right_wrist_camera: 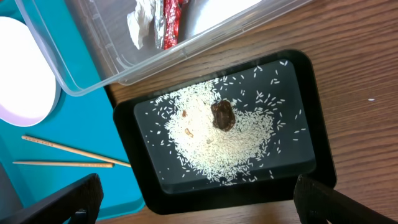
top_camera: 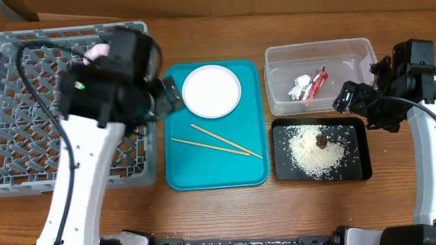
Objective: Sort waste into correct bins and load items into the dishwasher
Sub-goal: 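Reach left gripper to the wooden chopsticks on the teal tray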
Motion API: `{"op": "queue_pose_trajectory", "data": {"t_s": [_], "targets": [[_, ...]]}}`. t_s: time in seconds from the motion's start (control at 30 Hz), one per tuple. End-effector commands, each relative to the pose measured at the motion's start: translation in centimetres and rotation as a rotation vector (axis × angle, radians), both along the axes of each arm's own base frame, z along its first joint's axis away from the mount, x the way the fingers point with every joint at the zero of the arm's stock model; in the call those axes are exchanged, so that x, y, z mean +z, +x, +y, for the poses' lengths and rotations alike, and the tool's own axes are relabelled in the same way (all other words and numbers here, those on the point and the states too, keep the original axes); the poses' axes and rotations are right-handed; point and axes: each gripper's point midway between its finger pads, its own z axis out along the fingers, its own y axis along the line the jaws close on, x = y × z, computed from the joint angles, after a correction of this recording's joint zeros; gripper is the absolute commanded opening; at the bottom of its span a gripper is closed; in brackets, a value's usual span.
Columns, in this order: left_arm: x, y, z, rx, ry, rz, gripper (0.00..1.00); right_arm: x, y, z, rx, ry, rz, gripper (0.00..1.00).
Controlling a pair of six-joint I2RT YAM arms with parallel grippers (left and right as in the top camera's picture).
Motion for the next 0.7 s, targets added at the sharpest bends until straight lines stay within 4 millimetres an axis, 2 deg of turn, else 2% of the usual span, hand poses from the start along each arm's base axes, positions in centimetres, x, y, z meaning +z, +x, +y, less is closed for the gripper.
{"op": "queue_pose_trajectory", "data": {"t_s": [0.0, 0.2, 0.4, 0.5, 0.67], "targets": [[-4.1, -0.3, -1.3, 0.271, -0.008, 0.097, 1.0, 1.0, 0.4, -0.3, -0.004, -0.015, -0.035, 1.0], [-11.6, 0.1, -5.5, 0.231, -0.021, 0.138, 1.0, 1.0, 0.4, -0.3, -0.004, -0.015, -0.034, 1.0], [-19.3, -0.5, -7.7, 0.237, -0.05, 0.246, 1.0, 1.0, 0.4, -0.3, -0.004, -0.014, -0.034, 1.0], [-22.4, -0.4, -8.0, 0.24, -0.037, 0.284, 1.0, 1.0, 0.4, -0.3, -0.004, -0.015, -0.034, 1.0], [-25.7, -0.5, -7.9, 0.249, 0.009, 0.349, 1.0, 1.0, 0.4, -0.3, -0.004, -0.014, -0.034, 1.0]]}}
